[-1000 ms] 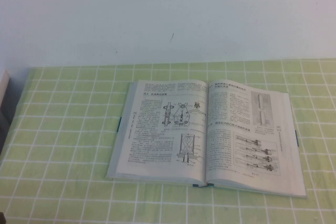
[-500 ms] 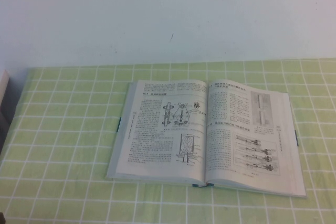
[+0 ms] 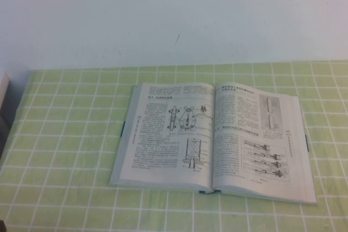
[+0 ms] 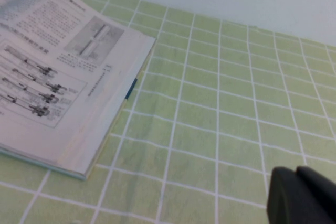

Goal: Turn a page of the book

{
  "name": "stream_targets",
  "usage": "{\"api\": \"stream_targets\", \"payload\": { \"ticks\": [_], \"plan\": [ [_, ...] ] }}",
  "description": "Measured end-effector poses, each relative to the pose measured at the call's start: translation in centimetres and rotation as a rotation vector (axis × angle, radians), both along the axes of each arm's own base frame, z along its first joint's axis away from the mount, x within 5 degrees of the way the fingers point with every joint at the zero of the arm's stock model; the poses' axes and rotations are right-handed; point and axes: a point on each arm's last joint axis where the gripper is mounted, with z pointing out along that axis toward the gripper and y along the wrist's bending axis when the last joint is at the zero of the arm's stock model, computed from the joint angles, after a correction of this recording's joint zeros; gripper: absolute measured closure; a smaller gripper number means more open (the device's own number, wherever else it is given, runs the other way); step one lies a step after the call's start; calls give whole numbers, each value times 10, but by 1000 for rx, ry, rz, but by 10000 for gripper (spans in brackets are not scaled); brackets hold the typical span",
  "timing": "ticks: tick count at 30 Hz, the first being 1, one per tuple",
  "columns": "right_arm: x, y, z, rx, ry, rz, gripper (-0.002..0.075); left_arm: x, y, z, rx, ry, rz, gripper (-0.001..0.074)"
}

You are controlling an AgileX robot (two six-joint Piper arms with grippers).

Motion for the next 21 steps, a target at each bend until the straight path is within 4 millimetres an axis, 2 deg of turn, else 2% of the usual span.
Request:
{"api": "stream_targets", "payload": {
  "ticks": [21],
  "plan": [
    [0,-2,0,28,10,-57,727,0,0,0,0,0,0,734]
  ]
}}
